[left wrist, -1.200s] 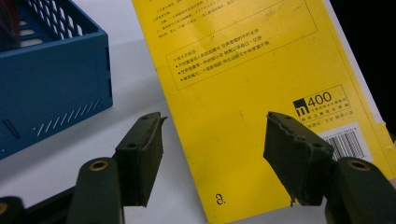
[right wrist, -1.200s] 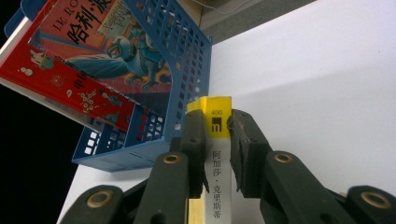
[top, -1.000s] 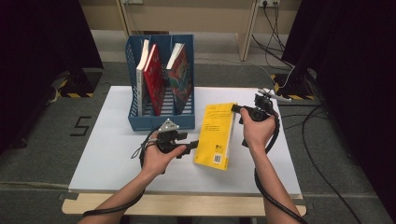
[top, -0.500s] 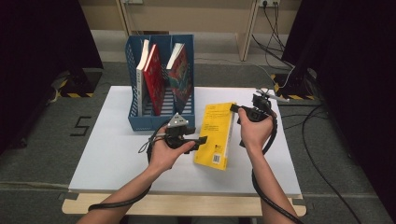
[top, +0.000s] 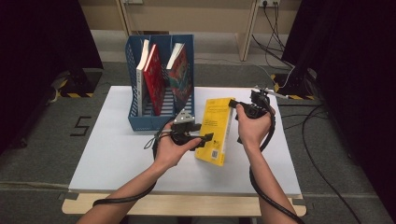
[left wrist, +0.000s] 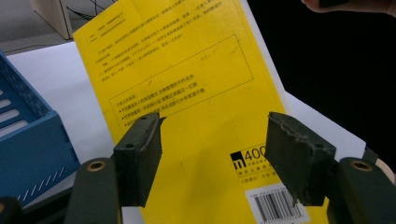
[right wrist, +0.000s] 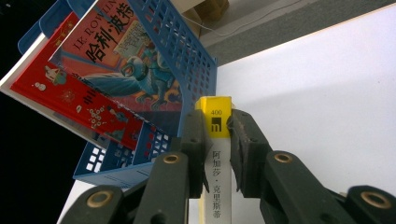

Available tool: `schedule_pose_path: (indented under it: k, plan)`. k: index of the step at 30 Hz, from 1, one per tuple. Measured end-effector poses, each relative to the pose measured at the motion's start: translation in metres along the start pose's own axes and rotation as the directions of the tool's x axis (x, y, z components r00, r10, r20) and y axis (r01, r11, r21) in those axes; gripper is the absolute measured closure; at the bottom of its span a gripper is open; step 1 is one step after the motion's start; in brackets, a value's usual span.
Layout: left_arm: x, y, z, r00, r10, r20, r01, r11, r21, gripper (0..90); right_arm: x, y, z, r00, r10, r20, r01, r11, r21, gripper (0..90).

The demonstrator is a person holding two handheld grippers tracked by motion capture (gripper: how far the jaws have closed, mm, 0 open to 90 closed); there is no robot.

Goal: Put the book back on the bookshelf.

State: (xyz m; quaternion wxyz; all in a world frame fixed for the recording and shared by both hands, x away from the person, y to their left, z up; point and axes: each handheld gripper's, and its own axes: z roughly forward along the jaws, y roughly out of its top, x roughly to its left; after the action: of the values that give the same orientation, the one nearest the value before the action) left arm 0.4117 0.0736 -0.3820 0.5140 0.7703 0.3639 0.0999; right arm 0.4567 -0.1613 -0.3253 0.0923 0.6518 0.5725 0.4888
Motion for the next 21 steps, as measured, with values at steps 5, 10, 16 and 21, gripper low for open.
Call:
schedule_pose_path:
  k: [5, 10, 16, 21]
  plan:
    - [-0.006, 0.007, 0.007, 0.9999, 0.009, 0.012, -0.009, 1.0000, -0.003, 34.9, 0.004, 0.000, 0.000, 0.9999, -0.010, 0.005, 0.010, 1.000, -0.002, 77.4]
    - [-0.009, 0.013, 0.013, 0.9998, 0.007, 0.019, -0.007, 1.0000, -0.001, 33.9, 0.005, 0.000, 0.001, 0.9998, -0.018, 0.012, 0.018, 1.000, -0.002, 77.3]
    - [-0.016, 0.023, 0.018, 0.9996, 0.017, 0.023, -0.017, 0.9998, -0.006, 33.1, 0.008, -0.001, 0.001, 0.9995, -0.025, 0.020, 0.025, 1.000, -0.003, 77.3]
    - [-0.021, 0.032, 0.028, 0.9994, 0.035, 0.001, -0.035, 0.9994, -0.005, 32.9, 0.010, -0.002, 0.001, 0.9994, -0.027, 0.021, 0.027, 1.000, -0.004, 77.3]
